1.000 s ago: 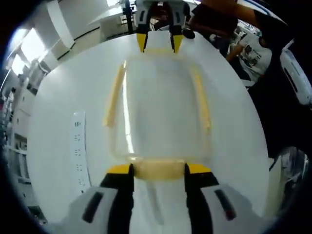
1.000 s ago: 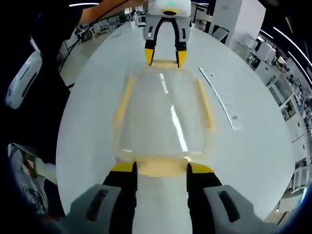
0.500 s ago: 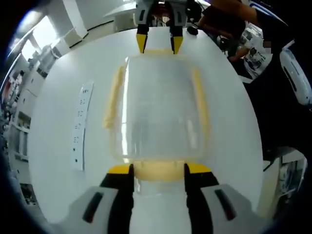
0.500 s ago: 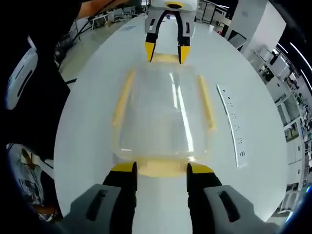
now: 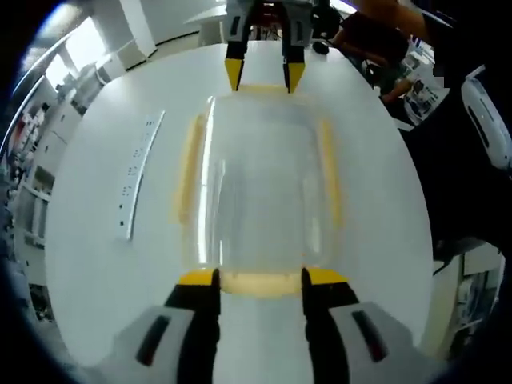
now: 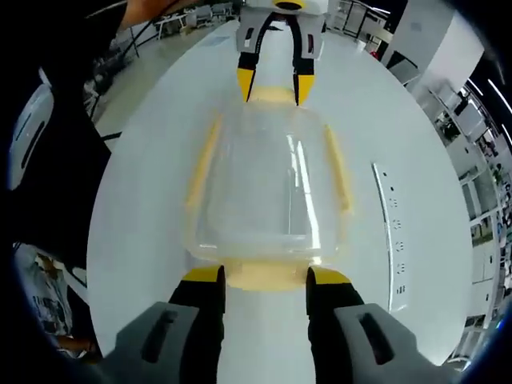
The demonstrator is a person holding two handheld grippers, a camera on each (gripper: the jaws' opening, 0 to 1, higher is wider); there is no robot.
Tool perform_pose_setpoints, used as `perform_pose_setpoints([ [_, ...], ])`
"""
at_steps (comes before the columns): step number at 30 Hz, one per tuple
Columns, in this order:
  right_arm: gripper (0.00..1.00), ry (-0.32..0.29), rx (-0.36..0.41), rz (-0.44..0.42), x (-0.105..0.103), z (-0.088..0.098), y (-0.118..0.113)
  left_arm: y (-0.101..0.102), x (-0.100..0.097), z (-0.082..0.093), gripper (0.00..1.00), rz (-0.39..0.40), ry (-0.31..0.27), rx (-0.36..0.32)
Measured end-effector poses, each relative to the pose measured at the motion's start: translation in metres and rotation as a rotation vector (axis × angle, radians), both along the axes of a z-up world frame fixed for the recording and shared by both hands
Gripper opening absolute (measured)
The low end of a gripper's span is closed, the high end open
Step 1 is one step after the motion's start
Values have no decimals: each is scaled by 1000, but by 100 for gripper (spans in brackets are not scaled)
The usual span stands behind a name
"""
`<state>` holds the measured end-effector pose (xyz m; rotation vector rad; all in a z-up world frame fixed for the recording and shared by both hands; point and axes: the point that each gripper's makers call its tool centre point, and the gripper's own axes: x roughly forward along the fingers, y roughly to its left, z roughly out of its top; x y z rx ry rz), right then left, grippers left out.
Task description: Snap each plastic latch of the storage box into its locked position after aligning the lid with the box until every specified latch is closed and the lid sits flush.
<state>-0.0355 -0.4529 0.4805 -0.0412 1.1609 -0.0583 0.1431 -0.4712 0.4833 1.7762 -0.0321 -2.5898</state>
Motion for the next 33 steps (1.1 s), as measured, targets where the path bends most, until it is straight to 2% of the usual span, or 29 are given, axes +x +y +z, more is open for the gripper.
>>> perform_pose_setpoints([
  [13, 40, 39, 1, 19, 17, -9, -4, -5, 18, 4, 40, 25, -4, 0],
  [19, 40, 69, 6, 12, 17, -19, -6, -9, 18, 1, 40, 34, 7, 3],
  [28, 40, 78, 43, 0, 18, -22, -4, -11, 21, -3, 39, 47, 15, 23],
  [33, 40, 89, 42, -2, 18, -27, -6, -11, 24, -2, 39, 62, 39, 27],
])
